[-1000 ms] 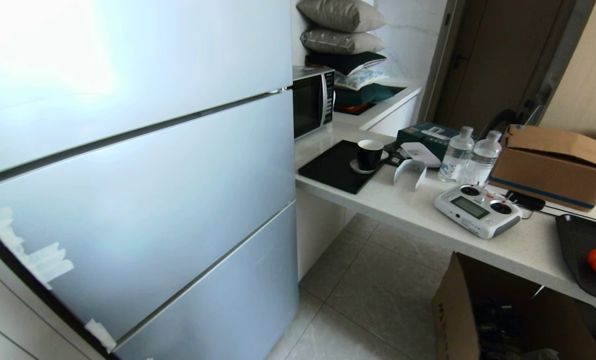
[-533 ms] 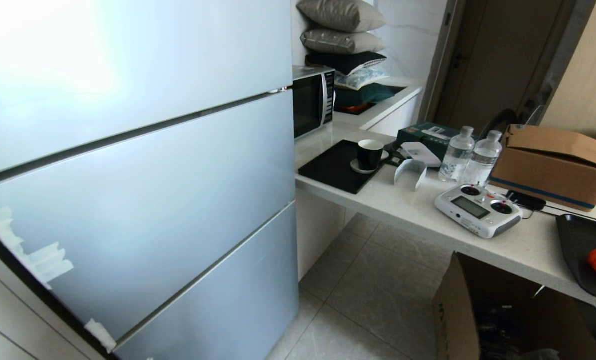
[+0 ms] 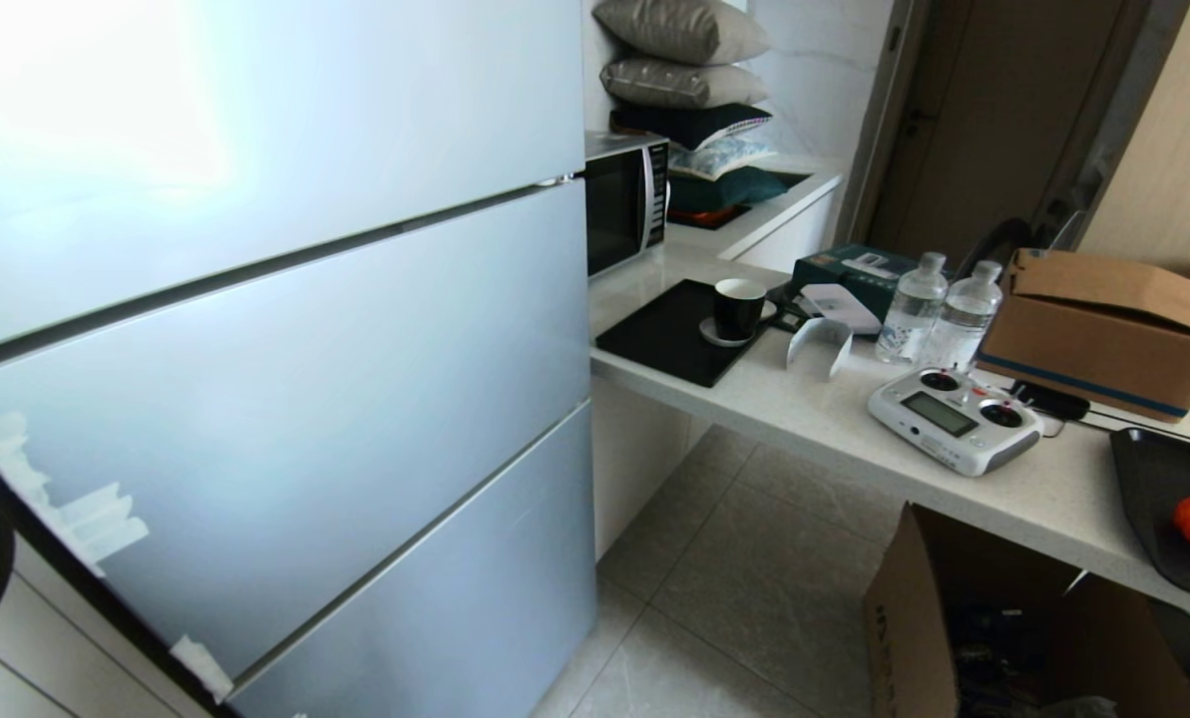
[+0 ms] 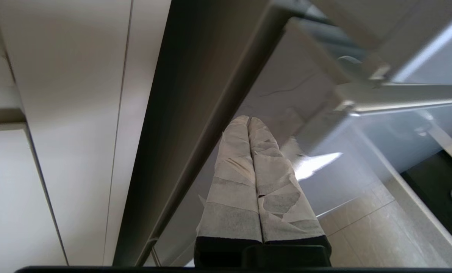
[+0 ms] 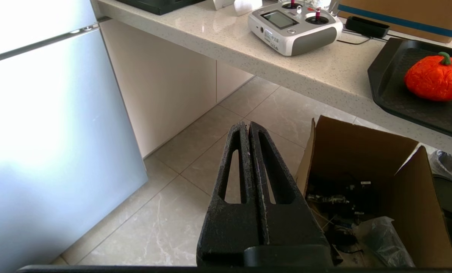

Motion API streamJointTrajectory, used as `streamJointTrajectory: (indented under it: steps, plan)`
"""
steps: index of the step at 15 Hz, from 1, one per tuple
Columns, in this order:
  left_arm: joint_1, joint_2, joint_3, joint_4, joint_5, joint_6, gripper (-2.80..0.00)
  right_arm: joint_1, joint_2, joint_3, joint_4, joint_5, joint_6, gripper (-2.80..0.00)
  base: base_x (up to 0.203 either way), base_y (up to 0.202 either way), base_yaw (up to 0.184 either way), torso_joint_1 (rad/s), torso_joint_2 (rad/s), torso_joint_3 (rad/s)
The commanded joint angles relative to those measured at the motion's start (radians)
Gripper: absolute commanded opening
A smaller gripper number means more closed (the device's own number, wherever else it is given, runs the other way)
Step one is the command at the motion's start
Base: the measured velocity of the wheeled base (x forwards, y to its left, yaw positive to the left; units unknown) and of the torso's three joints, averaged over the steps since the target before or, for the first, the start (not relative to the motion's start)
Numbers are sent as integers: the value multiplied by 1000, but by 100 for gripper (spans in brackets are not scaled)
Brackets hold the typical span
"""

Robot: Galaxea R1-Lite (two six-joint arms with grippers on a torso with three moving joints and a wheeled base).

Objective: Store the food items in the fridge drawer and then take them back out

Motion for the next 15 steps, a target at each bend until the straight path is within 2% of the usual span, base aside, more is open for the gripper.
streamJointTrajectory:
  steps: [1,4,7,11,15]
  plan:
    - [0,40,3,-20,-2,-3,-280,0,0,0,0,0,0,-280,0,0,0,0,0,0]
    - [-3,44,8,-29,-25,-6,-280,0,0,0,0,0,0,-280,0,0,0,0,0,0]
    - [-3,24,9,-28,-131,-21,-280,0,0,0,0,0,0,-280,0,0,0,0,0,0]
    - [-4,-5,44,-26,-207,-22,-280,0,0,0,0,0,0,-280,0,0,0,0,0,0]
    - [-16,-47,78,-24,-221,-23,-280,0,0,0,0,0,0,-280,0,0,0,0,0,0]
